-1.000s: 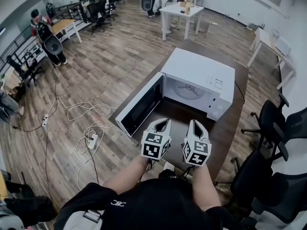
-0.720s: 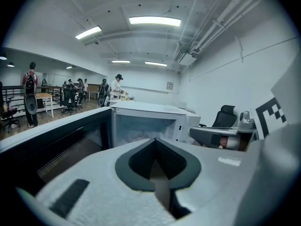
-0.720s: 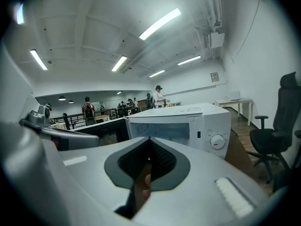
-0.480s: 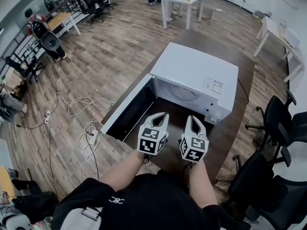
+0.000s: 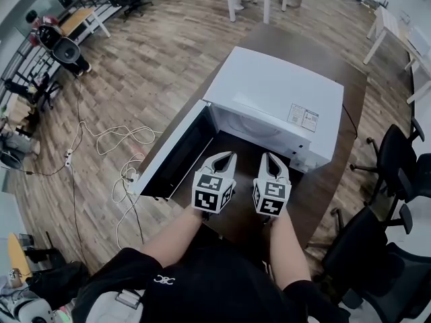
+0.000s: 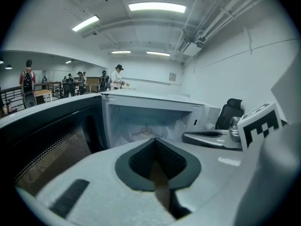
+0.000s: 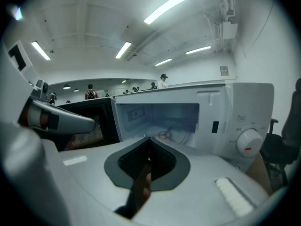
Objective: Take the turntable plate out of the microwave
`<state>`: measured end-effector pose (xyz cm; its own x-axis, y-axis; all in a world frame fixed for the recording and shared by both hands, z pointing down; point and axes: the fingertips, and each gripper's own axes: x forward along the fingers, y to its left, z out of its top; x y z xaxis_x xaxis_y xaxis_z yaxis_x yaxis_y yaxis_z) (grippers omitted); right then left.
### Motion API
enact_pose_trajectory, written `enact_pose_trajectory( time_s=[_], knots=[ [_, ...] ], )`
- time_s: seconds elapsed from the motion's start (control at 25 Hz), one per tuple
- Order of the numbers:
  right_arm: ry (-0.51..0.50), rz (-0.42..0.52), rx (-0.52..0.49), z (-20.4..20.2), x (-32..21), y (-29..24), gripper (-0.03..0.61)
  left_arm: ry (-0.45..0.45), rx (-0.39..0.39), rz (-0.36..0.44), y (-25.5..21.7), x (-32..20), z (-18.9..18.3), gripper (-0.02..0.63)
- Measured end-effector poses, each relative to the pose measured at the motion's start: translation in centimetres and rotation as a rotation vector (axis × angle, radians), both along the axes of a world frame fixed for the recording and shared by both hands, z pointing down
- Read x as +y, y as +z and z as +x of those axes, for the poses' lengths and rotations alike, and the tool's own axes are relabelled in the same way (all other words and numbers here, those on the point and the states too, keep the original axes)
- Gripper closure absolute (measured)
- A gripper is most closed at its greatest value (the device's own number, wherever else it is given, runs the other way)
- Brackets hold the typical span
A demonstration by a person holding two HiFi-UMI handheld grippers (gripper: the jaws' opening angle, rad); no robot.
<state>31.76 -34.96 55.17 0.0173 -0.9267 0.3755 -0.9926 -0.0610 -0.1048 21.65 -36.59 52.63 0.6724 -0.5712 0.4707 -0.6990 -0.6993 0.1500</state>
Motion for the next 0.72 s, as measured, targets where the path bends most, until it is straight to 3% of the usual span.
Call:
enact_pose_trajectory(
  time_s=[0.16,0.32,0.72],
  knots=[
    [-0.034,-0.032,0.092,-0.1,-2.0,0.9,0.569,0.029,0.007,-0.003,0.6,-1.3,0.2,0.606],
    [-0.083,-0.095,0.247,-0.5,-4.0,2.4,0.551,0.052,0.027,-0.035,1.2,-2.6,-0.4,0.606],
    [-0.327,-0.336,0.907,-0.2,-9.5,7.5,0.416,0.071,0.08,-0.093,2.8,-4.6,-2.3,0.606]
  ],
)
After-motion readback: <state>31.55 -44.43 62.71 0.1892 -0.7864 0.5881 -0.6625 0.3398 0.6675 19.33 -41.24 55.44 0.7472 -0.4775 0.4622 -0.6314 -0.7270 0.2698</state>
